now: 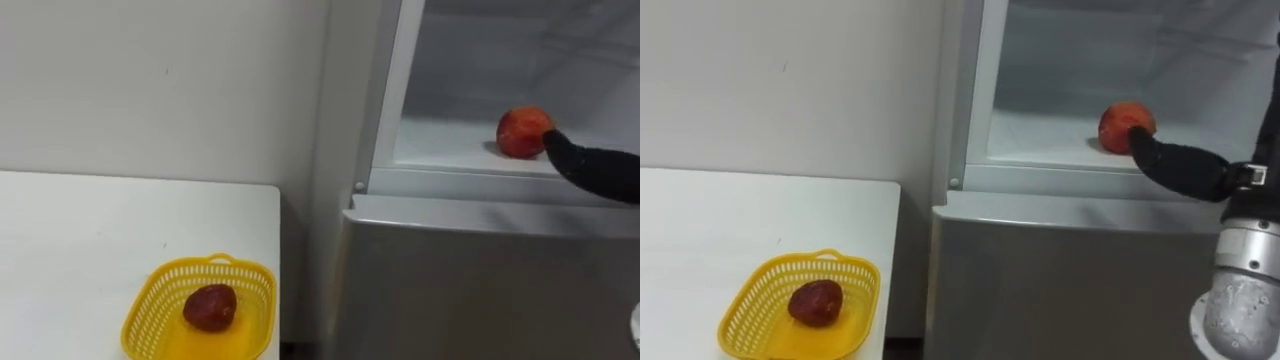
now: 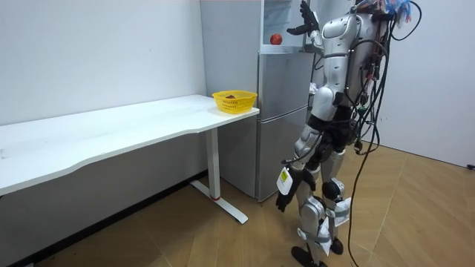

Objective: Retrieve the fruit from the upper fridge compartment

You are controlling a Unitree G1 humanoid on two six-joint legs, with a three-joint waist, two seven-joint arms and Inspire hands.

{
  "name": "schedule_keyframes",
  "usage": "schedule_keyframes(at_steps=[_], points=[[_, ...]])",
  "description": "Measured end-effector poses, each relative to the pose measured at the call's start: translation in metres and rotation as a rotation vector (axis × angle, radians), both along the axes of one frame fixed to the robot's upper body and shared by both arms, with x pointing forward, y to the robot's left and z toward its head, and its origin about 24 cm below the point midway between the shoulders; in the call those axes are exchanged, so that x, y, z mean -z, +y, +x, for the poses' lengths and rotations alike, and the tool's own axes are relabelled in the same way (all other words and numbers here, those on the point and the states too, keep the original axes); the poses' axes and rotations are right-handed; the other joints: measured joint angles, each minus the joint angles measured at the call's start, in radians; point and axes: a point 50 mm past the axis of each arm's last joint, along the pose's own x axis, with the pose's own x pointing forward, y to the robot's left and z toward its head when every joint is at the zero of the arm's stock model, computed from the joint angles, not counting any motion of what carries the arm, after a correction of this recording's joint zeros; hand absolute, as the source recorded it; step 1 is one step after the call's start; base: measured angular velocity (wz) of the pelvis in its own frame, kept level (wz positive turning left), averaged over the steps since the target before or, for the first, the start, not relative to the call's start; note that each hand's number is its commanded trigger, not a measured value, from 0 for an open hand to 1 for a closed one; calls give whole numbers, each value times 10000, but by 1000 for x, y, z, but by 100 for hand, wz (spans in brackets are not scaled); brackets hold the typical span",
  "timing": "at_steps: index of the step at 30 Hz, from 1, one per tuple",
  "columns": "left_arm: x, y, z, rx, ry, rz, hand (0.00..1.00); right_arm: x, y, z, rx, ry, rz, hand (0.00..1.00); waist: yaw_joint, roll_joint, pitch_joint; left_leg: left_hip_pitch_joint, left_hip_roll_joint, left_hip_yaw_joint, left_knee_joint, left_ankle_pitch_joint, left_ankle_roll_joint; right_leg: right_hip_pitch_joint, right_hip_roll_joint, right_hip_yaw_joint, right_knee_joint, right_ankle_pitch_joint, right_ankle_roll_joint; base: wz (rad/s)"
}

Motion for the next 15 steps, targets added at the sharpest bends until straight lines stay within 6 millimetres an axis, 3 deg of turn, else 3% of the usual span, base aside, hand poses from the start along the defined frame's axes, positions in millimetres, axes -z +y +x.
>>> schedule_keyframes(at_steps=[4, 8, 15], points=[[-1, 4, 2, -238, -80, 15, 0, -7, -7, 2, 168, 5, -188, 0, 12, -214, 54, -78, -15, -23, 14, 4, 1, -29, -10, -183, -27, 0, 0, 1], [-5, 14, 1, -182, -172, 258, 0, -5, -14, 12, 296, 557, -68, 0, 11, -406, -46, -42, -15, -30, 30, 4, 1, -30, -14, -243, -41, 0, 0, 0], [-8, 19, 0, -512, -334, 429, 0, -15, -25, 26, 139, 1079, 340, 0, -15, -347, -7, -24, -34, -127, 58, 4, 2, 36, -30, -236, -60, -2, 3, 3]])
